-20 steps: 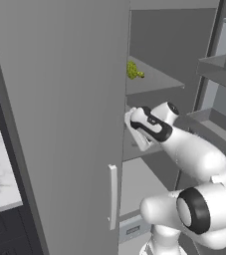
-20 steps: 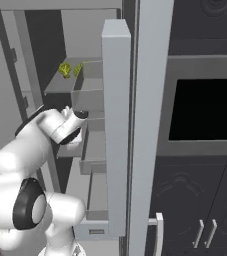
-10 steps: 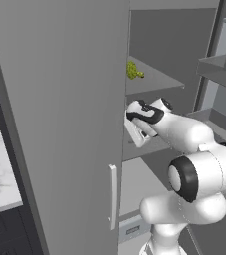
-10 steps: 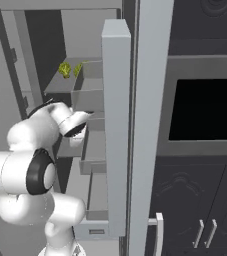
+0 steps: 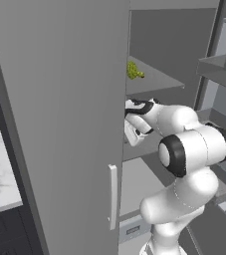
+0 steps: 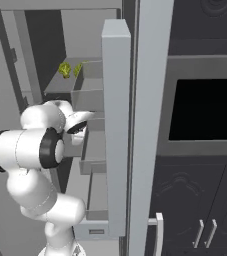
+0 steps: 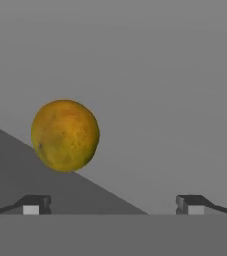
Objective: Take the broccoli and orange from the second highest rack and move them to the highest rack where the broccolis are located, to maximize freezer space. Close the freezer door after rearranging.
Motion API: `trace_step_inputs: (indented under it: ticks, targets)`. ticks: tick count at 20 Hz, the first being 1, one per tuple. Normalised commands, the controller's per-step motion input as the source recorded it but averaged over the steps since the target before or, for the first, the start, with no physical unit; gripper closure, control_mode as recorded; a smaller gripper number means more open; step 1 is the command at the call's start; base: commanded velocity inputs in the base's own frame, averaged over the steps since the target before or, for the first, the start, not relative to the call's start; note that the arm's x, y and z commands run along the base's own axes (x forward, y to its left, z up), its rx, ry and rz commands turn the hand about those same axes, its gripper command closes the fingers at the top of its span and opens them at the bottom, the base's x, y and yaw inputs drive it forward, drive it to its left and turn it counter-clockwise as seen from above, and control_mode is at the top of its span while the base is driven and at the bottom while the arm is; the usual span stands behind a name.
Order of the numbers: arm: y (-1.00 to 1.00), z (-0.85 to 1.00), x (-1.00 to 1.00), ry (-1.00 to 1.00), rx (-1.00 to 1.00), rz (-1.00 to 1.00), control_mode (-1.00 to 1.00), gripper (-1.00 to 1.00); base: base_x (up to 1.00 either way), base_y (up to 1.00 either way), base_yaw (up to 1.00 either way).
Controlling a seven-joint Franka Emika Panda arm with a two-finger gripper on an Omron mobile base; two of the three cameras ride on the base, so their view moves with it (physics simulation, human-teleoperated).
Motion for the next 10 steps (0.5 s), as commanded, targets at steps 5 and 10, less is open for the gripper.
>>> trace_step_inputs:
  ticks: [5, 10]
  targets:
    - [0.12, -0.22, 0.42, 0.02, 0.00, -0.10, -1.00, -1.00, 0.00, 0.00, 0.00]
    - [0.03, -0.17, 0.52, 0.00, 0.04, -0.06, -1.00, -1.00, 0.00, 0.00, 0.00]
